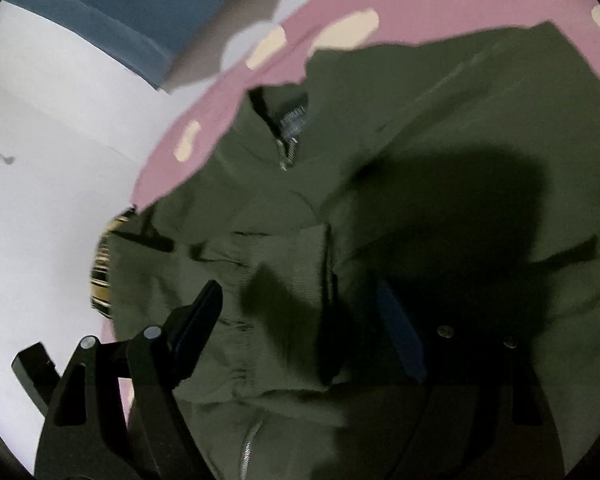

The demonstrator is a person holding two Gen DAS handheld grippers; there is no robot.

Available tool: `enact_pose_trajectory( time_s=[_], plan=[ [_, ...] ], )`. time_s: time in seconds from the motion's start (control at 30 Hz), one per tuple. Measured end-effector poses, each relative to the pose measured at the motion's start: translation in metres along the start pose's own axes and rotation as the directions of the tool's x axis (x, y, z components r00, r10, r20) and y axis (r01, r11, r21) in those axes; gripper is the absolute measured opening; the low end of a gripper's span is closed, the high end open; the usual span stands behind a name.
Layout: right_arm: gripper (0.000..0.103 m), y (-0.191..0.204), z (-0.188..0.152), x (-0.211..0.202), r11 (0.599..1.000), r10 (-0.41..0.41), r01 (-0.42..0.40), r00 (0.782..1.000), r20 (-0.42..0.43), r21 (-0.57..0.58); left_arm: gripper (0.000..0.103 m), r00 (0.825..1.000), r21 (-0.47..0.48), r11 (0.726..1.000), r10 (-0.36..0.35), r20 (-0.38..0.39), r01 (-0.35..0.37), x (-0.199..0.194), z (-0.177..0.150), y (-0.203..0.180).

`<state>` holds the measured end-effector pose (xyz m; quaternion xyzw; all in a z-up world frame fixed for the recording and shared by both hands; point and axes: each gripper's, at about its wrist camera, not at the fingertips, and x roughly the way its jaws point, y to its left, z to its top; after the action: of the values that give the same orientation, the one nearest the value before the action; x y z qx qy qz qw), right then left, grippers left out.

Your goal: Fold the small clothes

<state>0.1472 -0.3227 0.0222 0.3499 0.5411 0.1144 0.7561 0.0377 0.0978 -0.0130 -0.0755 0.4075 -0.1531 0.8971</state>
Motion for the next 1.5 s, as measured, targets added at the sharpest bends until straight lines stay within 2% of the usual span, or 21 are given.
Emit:
enact_pose_trajectory(
  time_s=[0.07,0.2,0.27,0.33,0.37,0.43,0.47,0.53,0.63,0.73,0.83,1.0,1.1,1.2,1.33,1.47,1.5],
  plan=[
    [0.078,0.006,-0.002,0.006,0.999,-0.027,0.027,1.0,-0.012,-0.034,0.039,1.0,-0.002,1.0,0.001,-0.002,-0.001,-0.002,-0.005,0.007],
    [0.059,0.017,-0.007,0.011,0.996,-0.044,0.038,0.997,-0.065,-0.086,0.041,1.0,-0.017,1.0,0.001,-0.006,-0.001,-0.002,-0.009,0.016],
    [0.057,0.022,-0.008,0.015,0.993,-0.063,0.054,0.995,-0.082,-0.108,0.043,1.0,-0.033,0.999,-0.003,-0.012,0.003,0.001,-0.011,0.02],
    [0.045,0.025,-0.01,0.017,0.989,-0.09,0.078,0.992,-0.094,-0.126,0.043,1.0,-0.053,0.999,-0.007,-0.018,0.006,0.007,-0.012,0.022],
    [0.034,0.025,-0.01,0.019,0.989,-0.088,0.075,0.991,-0.104,-0.125,0.043,1.0,-0.057,0.998,-0.01,-0.02,0.009,0.008,-0.013,0.024],
    [0.028,0.025,-0.011,0.021,0.993,-0.061,0.047,0.99,-0.125,-0.109,0.043,1.0,-0.065,0.998,-0.012,-0.022,0.01,0.01,-0.015,0.025],
    [0.018,0.027,-0.011,0.021,0.993,-0.058,0.045,0.991,-0.124,-0.107,0.043,1.0,-0.07,0.997,-0.018,-0.021,0.017,0.01,-0.016,0.026],
    [0.007,0.034,-0.008,0.017,0.996,-0.006,-0.005,0.993,-0.116,-0.093,0.044,0.999,-0.075,0.997,-0.027,-0.019,0.025,0.009,-0.016,0.027],
    [0.007,0.054,0.0,0.005,0.992,0.094,-0.099,0.993,-0.073,-0.076,0.05,1.0,-0.078,0.997,-0.028,-0.011,0.027,0.008,-0.017,0.027],
    [0.006,0.087,0.01,-0.008,0.981,0.147,-0.15,0.989,-0.031,-0.123,0.05,0.999,-0.066,0.997,-0.031,0.005,0.032,0.004,-0.016,0.024],
    [0.006,0.126,0.023,-0.027,0.96,0.235,-0.23,0.972,0.014,-0.162,0.05,1.0,-0.035,0.999,-0.014,0.0,0.014,0.004,-0.014,0.016],
    [0.006,0.179,0.039,-0.058,0.923,0.331,-0.308,0.941,0.069,-0.233,0.051,0.996,0.014,0.996,0.084,-0.019,-0.084,0.015,-0.001,0.002],
    [0.006,0.196,0.045,-0.077,0.906,0.371,-0.335,0.922,0.106,-0.258,0.051,0.98,0.013,0.981,0.196,-0.042,-0.196,0.023,0.01,0.004],
    [0.006,0.196,0.05,-0.099,0.894,0.403,-0.356,0.904,0.141,-0.272,0.051,0.976,-0.041,0.978,0.2,-0.09,-0.204,0.03,0.018,0.013],
    [0.006,0.166,0.052,-0.12,0.91,0.377,-0.323,0.905,0.197,-0.258,0.051,0.951,-0.09,0.948,0.296,-0.094,-0.304,0.037,0.026,0.03],
    [0.006,0.107,0.049,-0.122,0.961,0.253,-0.213,0.935,0.247,-0.176,0.051,0.942,-0.179,0.927,0.311,-0.124,-0.329,0.039,0.024,0.053],
    [0.006,0.083,0.046,-0.118,0.976,0.197,-0.165,0.947,0.252,-0.142,0.051,0.94,-0.185,0.923,0.316,-0.129,-0.336,0.04,0.023,0.056]
  ],
)
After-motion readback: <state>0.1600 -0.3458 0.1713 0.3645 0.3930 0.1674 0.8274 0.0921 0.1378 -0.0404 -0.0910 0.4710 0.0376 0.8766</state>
